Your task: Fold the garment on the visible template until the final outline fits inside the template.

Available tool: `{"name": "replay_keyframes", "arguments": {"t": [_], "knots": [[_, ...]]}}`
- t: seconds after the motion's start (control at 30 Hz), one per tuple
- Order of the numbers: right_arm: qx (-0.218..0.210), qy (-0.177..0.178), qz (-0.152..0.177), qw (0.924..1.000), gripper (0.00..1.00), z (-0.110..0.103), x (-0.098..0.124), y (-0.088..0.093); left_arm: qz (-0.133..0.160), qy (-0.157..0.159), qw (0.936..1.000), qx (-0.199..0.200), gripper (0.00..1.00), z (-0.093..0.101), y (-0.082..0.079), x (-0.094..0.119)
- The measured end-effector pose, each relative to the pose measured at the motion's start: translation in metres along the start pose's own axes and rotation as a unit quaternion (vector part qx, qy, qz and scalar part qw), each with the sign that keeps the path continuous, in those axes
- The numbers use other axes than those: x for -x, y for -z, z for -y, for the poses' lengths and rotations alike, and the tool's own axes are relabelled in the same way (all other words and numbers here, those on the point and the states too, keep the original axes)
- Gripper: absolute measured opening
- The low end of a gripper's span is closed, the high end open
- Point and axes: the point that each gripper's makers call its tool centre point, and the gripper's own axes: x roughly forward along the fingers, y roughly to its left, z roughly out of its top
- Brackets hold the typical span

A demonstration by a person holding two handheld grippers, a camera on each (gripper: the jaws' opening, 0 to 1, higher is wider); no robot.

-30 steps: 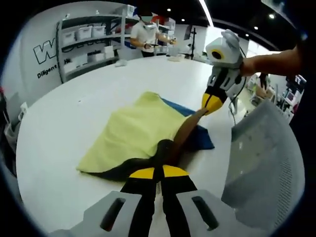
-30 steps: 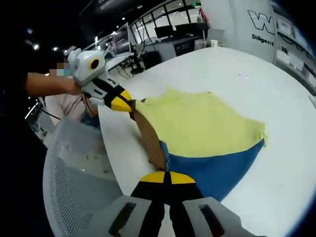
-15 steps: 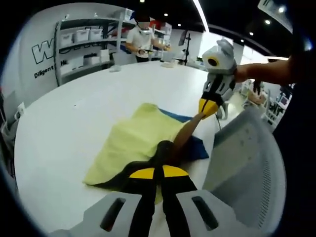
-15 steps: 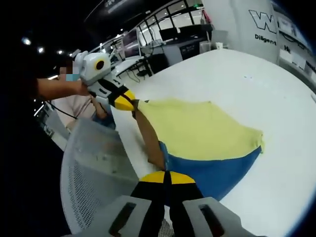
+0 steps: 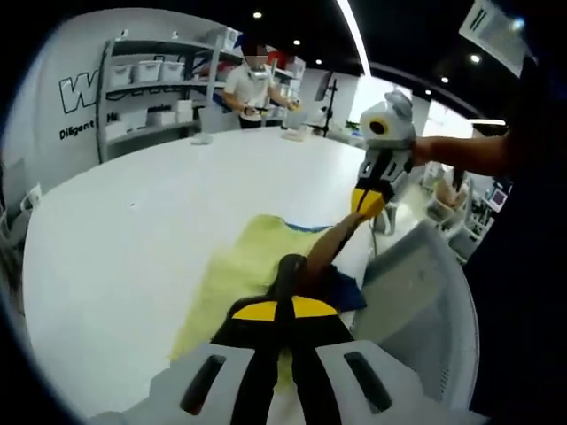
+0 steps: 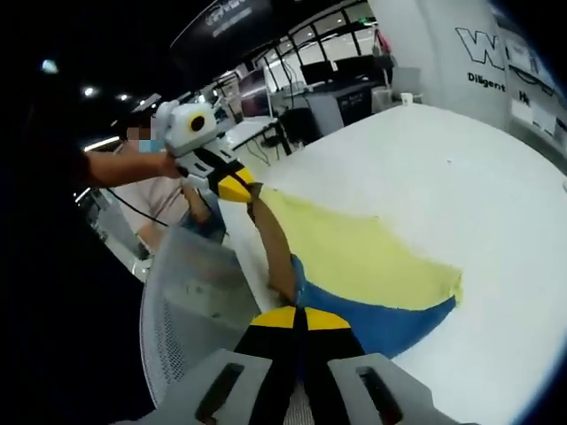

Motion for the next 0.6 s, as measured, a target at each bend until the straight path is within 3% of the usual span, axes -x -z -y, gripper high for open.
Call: {"name": "replay_keyframes", "arguments": {"t": [0.27,0.6], "knots": [[0.022,0.026,0.034,0.9988,0.00,0.022,0.013,-0.044,0.032,-0.017,0.9993,0.009,0.01,-0.024,-0.030,-0.001],[0.035,0.071,0.063,0.9949,0.00,0.056,0.019,-0.081,0.053,-0.047,0.9974,0.012,0.01,-0.058,-0.068,-0.007]]}}
